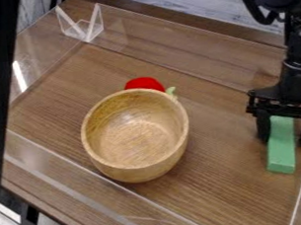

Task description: Put the green stick in the brown bowl

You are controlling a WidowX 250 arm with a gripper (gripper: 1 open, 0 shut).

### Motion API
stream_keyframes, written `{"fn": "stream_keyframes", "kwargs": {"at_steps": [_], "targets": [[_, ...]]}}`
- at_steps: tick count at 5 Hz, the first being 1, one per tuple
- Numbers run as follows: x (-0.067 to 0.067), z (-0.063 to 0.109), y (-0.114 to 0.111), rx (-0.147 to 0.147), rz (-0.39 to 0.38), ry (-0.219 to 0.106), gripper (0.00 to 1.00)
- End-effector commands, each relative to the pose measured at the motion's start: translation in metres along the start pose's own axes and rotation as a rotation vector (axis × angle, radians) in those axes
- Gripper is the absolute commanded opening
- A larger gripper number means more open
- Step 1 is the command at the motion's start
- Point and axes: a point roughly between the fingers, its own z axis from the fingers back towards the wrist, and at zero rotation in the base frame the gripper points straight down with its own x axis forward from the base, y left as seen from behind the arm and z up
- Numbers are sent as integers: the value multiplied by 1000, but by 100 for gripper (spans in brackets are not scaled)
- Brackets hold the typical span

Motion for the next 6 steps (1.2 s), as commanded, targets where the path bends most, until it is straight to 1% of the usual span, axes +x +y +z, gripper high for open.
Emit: {"fn": "stream_keyframes", "kwargs": {"at_steps": [1, 2, 3, 4, 5, 6], "targets": [[0, 8, -1, -11, -49, -17, 0], [1, 15, 5, -10, -84, -23, 0], [-5, 15, 9, -15, -88, -39, 0], [-12, 19, 13, -25, -92, -62, 0], [-17, 38, 19, -28, -133, -78, 0], [-20, 49, 24, -23, -177, -85, 0]]}}
